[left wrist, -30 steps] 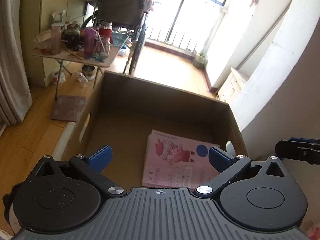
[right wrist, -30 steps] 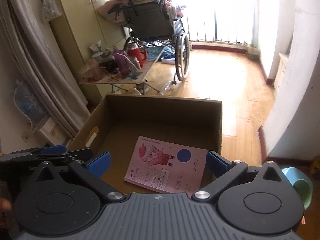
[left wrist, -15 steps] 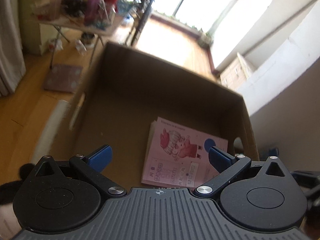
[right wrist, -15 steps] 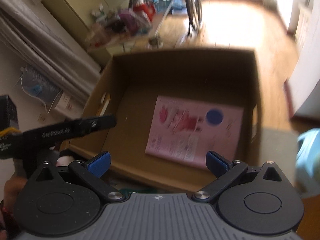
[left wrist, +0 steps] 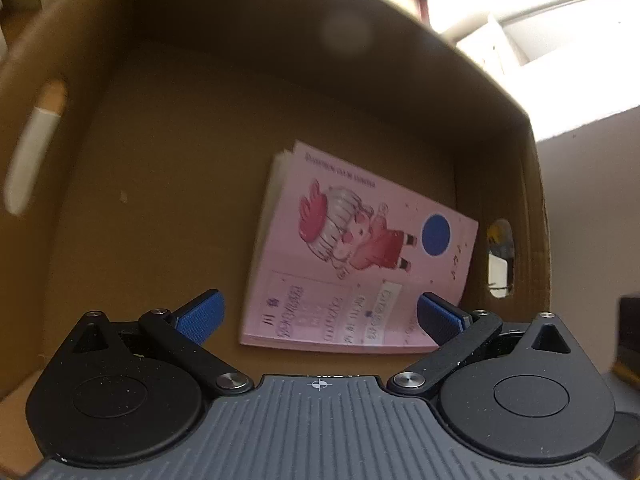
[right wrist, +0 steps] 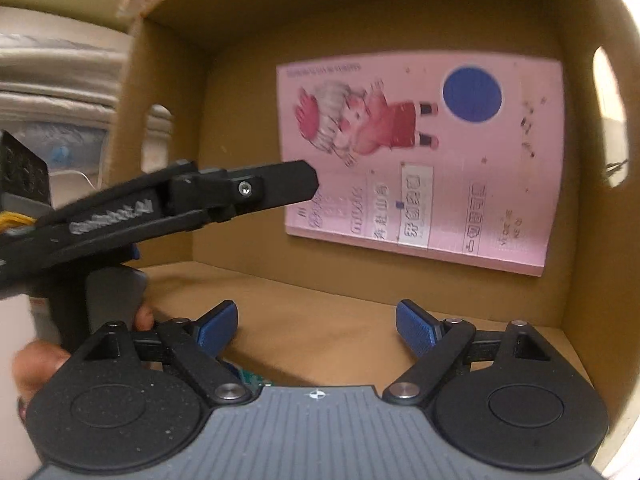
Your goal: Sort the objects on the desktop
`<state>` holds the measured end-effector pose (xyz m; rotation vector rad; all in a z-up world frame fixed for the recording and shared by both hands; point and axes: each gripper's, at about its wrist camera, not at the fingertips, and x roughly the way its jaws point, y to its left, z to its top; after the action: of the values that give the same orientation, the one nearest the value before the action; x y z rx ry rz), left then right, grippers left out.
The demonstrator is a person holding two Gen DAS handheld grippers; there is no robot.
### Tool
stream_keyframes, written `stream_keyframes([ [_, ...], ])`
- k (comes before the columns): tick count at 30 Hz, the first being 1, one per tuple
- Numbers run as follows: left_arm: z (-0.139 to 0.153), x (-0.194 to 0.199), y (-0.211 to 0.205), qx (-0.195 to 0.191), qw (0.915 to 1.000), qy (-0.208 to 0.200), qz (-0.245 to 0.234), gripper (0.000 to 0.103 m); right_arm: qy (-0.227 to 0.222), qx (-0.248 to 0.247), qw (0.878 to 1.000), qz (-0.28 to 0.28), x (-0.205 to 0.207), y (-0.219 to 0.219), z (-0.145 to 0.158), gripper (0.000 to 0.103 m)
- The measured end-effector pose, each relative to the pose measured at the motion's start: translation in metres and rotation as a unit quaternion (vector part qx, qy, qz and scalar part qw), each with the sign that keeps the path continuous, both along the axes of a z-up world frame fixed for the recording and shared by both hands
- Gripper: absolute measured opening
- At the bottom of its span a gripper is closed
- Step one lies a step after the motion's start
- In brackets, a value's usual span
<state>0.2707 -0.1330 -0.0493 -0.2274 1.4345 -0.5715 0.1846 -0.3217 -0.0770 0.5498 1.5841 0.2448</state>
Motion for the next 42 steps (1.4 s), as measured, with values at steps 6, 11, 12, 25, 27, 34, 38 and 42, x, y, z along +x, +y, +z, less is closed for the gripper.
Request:
stream_keyframes([
  [6, -0.016, 0.009, -0.012, -0.005, 0.9991, 0.041, -0.002, 0.103, 0.051, -0.017, 0.998, 0.013, 0.011, 0.001, -0.030, 0.089],
  [11, -0.030, 0.013, -0.017, 0.001, 0.9982, 0.060, 0.001, 0.103, 0.069, -0.013, 0.997, 0.008, 0.012, -0.002, -0.045, 0.087],
  [12, -0.031, 0.014, -0.018, 0.003, 0.9982, 0.060, 0.001, 0.103, 0.063, -0.014, 0.998, 0.009, 0.012, -0.002, -0.044, 0.087],
  [25, -0.034, 0.016, -0.029, 0.002, 0.9980, 0.056, -0.028, 0.103, 0.011, -0.057, 0.998, 0.010, 0.011, -0.005, -0.035, 0.084],
  [27, -0.035, 0.017, -0.032, 0.000, 0.9981, 0.053, -0.031, 0.103, 0.002, -0.058, 0.998, 0.005, 0.010, -0.008, -0.034, 0.081],
  [34, -0.038, 0.019, -0.042, 0.002, 0.9986, 0.033, -0.041, 0.103, -0.042, -0.069, 0.997, -0.005, 0.002, -0.011, -0.027, 0.073],
  [38, -0.037, 0.022, -0.044, -0.006, 0.9990, 0.001, -0.045, 0.103, -0.067, -0.073, 0.995, -0.014, -0.003, -0.012, -0.024, 0.071],
  [42, -0.037, 0.023, -0.044, -0.008, 0.9988, -0.016, -0.046, 0.103, -0.083, -0.075, 0.993, -0.026, -0.006, -0.014, -0.022, 0.070],
])
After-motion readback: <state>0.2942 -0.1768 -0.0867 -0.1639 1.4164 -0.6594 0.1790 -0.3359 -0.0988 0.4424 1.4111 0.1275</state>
